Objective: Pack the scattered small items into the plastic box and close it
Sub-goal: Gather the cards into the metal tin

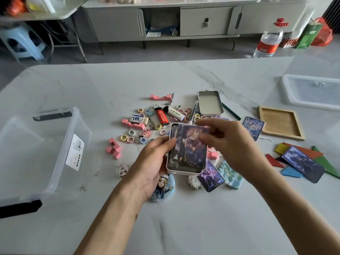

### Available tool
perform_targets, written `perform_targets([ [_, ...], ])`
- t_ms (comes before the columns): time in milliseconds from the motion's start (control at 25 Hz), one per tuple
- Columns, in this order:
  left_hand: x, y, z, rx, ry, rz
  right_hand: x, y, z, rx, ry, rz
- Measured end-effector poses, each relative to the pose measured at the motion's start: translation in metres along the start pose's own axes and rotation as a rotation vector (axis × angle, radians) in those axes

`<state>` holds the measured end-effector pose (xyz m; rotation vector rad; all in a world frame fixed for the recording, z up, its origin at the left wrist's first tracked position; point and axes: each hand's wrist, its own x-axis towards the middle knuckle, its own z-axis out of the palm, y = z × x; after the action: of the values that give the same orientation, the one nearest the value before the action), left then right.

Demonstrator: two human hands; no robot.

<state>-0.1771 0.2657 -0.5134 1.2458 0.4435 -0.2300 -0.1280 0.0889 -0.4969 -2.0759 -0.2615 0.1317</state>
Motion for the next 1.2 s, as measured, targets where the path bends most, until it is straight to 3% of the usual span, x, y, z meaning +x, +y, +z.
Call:
perform_targets([
  [200, 0.000, -0.003, 0.005, -0.015, -0.040, 0.008, 0.000, -0.003, 0.016, -0.106, 0.206, 0.028],
  [360, -0.001, -0.005, 0.007, -0.017, -0.021, -0.001, 0.002, -0.001, 0.021, -0.158, 0.280, 0.051],
  [520, -0.001, -0.006, 0.008, -0.044, -0.036, -0.014, 0.003, 0.003, 0.026, -0.201, 0.275, 0.121],
  [680, 0.000, -0.005, 0.007, -0.086, -0.029, -0.013, 0.001, 0.003, 0.030, -0.135, 0.231, 0.074],
  [920, 0.003, -0.004, 0.004, -0.105, 0.073, 0.016, 0.002, 0.006, 0.023, 0.200, 0.052, 0.225],
  [1200, 0.005, -0.008, 0.010, 0.008, 0.137, 0.029, 0.005, 0.011, 0.026, 0.144, 0.061, 0.235],
])
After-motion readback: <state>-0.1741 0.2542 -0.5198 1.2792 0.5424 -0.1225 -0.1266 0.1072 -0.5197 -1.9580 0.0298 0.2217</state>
